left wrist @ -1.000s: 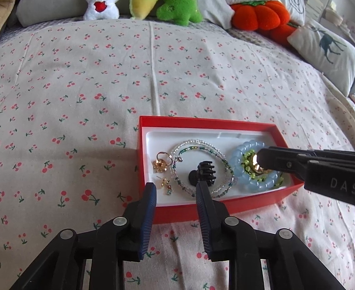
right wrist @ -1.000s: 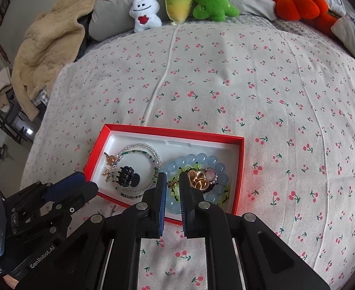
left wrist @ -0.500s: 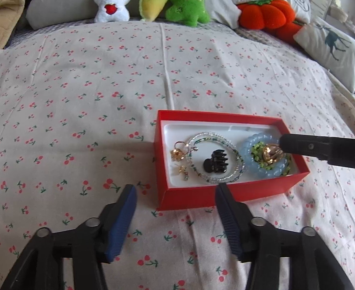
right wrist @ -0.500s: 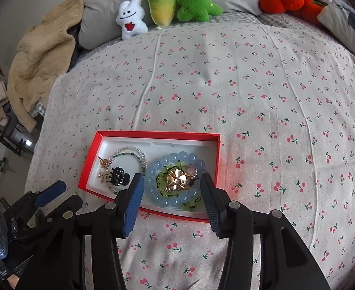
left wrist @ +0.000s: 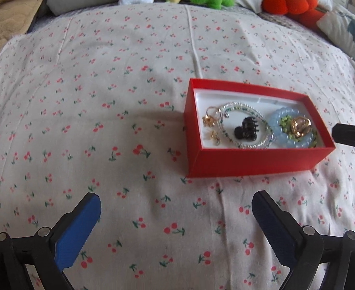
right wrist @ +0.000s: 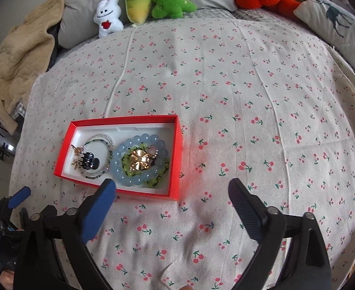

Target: Organize jewelry

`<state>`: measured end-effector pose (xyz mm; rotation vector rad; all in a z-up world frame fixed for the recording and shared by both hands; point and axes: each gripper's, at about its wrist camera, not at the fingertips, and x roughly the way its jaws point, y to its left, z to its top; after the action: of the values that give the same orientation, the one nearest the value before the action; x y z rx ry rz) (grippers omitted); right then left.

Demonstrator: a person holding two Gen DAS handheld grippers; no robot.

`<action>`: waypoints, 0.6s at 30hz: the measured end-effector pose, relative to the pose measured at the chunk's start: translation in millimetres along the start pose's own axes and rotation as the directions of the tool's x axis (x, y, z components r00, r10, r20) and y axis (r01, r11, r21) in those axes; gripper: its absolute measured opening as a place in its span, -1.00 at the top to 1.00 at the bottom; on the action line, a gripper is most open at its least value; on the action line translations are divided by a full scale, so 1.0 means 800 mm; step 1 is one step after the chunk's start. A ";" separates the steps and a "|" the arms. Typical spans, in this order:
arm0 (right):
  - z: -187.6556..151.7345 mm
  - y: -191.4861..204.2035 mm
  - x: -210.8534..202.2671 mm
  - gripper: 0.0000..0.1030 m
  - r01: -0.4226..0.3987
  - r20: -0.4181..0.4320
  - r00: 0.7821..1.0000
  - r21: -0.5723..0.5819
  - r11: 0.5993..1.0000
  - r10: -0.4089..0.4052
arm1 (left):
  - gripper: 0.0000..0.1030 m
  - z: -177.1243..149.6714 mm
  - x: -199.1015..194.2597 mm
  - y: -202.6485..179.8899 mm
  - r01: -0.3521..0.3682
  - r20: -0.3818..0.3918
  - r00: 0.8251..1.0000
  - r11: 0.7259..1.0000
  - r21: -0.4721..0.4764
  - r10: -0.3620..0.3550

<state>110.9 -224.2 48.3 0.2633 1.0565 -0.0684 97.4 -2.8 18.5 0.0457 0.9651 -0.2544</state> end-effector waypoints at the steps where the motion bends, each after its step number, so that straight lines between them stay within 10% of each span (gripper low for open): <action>1: -0.004 -0.002 -0.004 -1.00 0.023 0.013 1.000 -0.002 1.000 -0.023 | -0.99 -0.002 0.001 0.000 0.001 -0.010 1.000 1.000 -0.009 -0.001; 18: -0.100 -0.031 -0.038 -1.00 0.139 -0.059 0.989 0.018 0.990 -0.138 | -0.99 -0.071 -0.022 -0.035 -0.058 -0.108 0.993 0.997 -0.041 0.053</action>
<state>23.3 -230.3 33.5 0.2123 1.1316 -0.1985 35.5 -18.3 2.3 0.0464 1.0736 -0.1809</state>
